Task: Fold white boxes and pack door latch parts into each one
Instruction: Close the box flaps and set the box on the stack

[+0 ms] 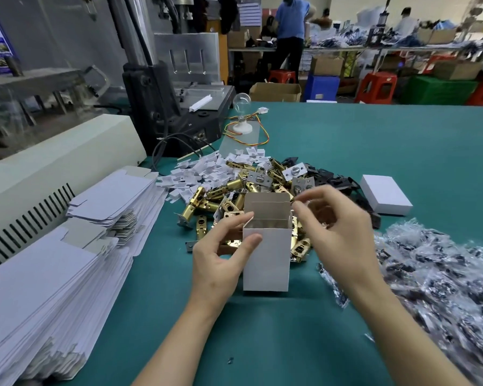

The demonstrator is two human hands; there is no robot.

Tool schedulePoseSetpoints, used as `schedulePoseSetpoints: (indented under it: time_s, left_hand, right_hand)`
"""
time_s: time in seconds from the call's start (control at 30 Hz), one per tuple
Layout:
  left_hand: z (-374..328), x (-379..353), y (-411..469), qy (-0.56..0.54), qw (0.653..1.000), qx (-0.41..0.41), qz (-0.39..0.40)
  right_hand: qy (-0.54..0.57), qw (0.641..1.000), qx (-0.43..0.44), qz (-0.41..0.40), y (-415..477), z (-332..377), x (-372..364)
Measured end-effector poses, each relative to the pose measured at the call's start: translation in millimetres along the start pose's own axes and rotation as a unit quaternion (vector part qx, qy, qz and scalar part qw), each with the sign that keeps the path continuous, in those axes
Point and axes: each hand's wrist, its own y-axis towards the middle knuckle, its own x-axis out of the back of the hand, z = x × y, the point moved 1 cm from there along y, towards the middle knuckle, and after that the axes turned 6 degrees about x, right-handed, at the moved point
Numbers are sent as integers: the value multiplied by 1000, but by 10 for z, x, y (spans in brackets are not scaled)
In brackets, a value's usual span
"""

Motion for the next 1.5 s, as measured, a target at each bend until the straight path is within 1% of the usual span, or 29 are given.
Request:
schedulePoseSetpoints:
  time_s: [0.13, 0.27, 0.4, 0.53, 0.67, 0.8, 0.9, 0.97, 1.03, 1.07, 1.17, 1.23, 1.33, 1.5]
  left_hand:
    - [5, -19, 17, 15, 1000, 14, 3]
    - [8, -25, 6, 35, 999, 12, 5]
    - [-23, -48, 12, 25, 1000, 4, 3]
    - [-62, -66, -3, 39, 999, -13, 4]
    - [-103, -65, -43, 44, 998, -30, 13]
    - [-146, -72, -56, 36, 998, -43, 15]
    - [-147, -69, -78, -12, 999, -43, 12]
    - [-135, -52, -86, -42, 999, -29, 20]
    - [-132, -43, -78, -31, 999, -26, 28]
    - [-136, -40, -70, -23, 999, -33, 31]
    - [-156, -31, -50, -2, 998, -58, 30]
    - [-158, -22, -41, 1, 997, -64, 31]
    - [-148, 0, -28, -7, 998, -57, 36]
    - [-145, 15, -20, 9, 998, -51, 48]
  right_hand:
    - [11, 1000, -8, 8, -218, -135, -135]
    - [4, 999, 1, 39, -275, -141, -159]
    - [-2, 998, 4, 57, -300, -150, -130]
    - [8, 998, 18, 62, -297, -113, -124]
    - [28, 997, 4, 77, -292, -85, -115]
    - [84, 993, -18, 80, -302, -48, -117]
    - [137, 986, -49, 84, -334, -32, -136]
    - [202, 972, -87, 85, -354, -30, -161]
    - [259, 955, -115, 86, -361, -46, -173]
    - [268, 952, -116, 90, -356, -49, -171]
    - [247, 958, -99, 106, -328, -37, -150]
    - [234, 961, -104, 103, -326, -43, -145]
    - [218, 963, -118, 105, -334, -57, -132]
    - [208, 967, -97, 111, -331, -9, -103]
